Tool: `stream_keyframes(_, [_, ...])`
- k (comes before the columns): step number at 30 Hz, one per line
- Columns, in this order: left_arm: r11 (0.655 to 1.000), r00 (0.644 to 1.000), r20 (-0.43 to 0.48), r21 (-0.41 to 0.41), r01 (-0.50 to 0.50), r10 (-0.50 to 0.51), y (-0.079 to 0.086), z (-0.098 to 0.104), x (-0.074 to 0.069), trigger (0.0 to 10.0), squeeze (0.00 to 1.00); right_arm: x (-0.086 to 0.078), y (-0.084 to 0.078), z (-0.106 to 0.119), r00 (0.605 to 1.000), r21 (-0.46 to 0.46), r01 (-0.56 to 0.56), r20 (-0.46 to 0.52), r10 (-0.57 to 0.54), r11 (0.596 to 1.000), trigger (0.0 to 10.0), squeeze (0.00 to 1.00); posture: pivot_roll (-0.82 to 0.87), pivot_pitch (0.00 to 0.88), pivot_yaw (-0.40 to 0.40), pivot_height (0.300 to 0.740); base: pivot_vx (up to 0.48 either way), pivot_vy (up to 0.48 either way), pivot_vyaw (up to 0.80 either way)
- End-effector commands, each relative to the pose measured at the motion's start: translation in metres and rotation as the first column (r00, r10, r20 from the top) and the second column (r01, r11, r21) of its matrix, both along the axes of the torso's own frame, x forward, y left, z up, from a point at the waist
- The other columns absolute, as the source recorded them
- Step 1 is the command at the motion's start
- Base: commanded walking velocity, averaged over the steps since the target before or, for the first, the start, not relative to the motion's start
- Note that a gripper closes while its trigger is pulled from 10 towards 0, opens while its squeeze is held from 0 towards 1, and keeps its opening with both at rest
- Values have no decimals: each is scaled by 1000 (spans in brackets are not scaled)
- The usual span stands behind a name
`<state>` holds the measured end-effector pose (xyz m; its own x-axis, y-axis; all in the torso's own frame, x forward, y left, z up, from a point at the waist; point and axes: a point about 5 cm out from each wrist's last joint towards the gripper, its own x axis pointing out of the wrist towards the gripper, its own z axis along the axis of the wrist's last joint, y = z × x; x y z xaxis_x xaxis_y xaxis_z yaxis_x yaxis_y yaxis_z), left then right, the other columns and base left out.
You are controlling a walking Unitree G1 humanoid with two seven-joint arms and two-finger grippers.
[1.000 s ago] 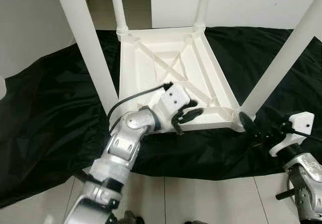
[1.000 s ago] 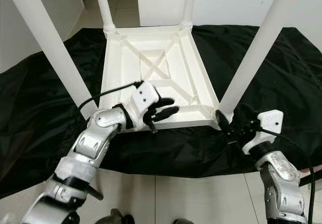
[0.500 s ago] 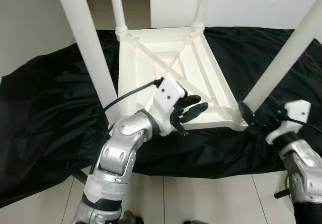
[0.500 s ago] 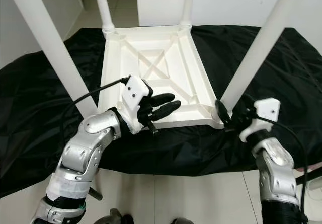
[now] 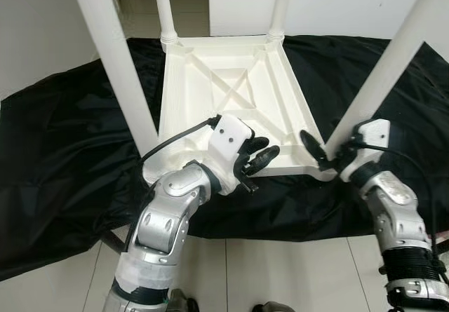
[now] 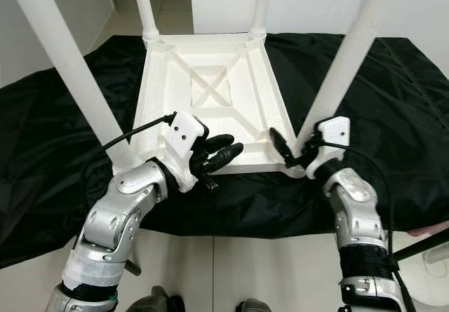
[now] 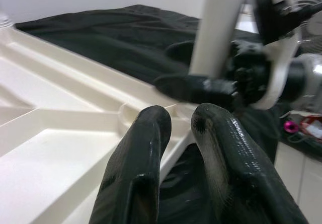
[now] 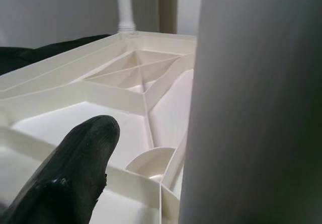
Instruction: Building children table
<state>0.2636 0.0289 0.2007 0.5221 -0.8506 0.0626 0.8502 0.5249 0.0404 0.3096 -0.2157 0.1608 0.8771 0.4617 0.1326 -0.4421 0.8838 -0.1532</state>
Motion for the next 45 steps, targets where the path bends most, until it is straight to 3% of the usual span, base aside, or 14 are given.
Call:
stream_keyframes(1, [998,998,-6,-4,-69,68,1,2,2,10000,0,2,11,-5,999,-9,-49,-11,49,999,10000,0,-33,0,16,740,0,0,0])
stream_keyframes(6, [996,996,1,0,-89,89,2,2,3,10000,0,3,11,-9,997,-23,-73,-27,72,997,10000,0,-24,0,2,740,0,0,0])
stream_keyframes(12, [996,996,-1,7,-90,90,2,1,4,10000,0,1,-3,-7,993,-72,-113,-44,110,991,10000,0,-28,0,6,740,0,0,0])
stream_keyframes(15, [997,997,-11,10,-75,75,1,1,4,10000,0,4,-17,-5,992,-139,-122,-59,115,983,10000,0,-38,0,12,740,0,0,0])
stream_keyframes(21, [998,998,-9,5,-63,63,-2,3,3,10000,0,7,-24,-4,987,-176,-152,-88,138,973,10000,0,-48,0,16,740,0,0,0])
stream_keyframes(22, [998,998,-8,4,-61,61,-3,3,3,10000,0,8,-27,-4,985,-189,-159,-101,142,969,4431,0,-46,0,15,740,0,0,0])
stream_keyframes(23, [998,998,-8,4,-59,59,-4,3,3,10000,0,9,-28,-5,984,-197,-163,-110,144,967,4431,0,-46,0,15,740,0,0,0])
stream_keyframes(24, [998,998,-8,4,-61,61,-4,4,4,10000,0,9,-30,-7,983,-199,-163,-120,141,966,0,0,-44,0,14,740,0,0,0])
stream_keyframes(33, [998,998,-4,0,-69,69,-7,5,5,10000,0,9,-33,-17,988,-204,-90,-139,62,975,0,0,-42,0,10,740,0,0,0])
stream_keyframes(39, [997,997,-1,-6,-76,76,-8,7,7,10000,0,10,-31,-23,986,-195,40,-149,-70,980,0,0,-48,0,6,740,0,0,0])
stream_keyframes(41, [997,997,-1,-9,-80,80,-9,7,8,10000,0,10,-28,-25,984,-189,76,-142,-104,979,510,0,-53,0,5,740,0,0,0])
stream_keyframes(42, [996,997,-3,-12,-83,83,-10,7,9,10000,0,8,-23,-27,979,-181,129,-131,-154,975,4588,0,-55,0,4,740,0,0,0])
stream_keyframes(44, [996,997,-3,-12,-83,83,-10,7,9,10000,0,8,-23,-27,979,-181,129,-131,-154,975,4588,0,-55,0,4,740,0,0,0])
stream_keyframes(45, [996,996,-5,-15,-86,86,-10,7,9,10000,0,6,-15,-28,974,-170,176,-114,-197,970,10000,0,-55,0,3,740,0,0,0])
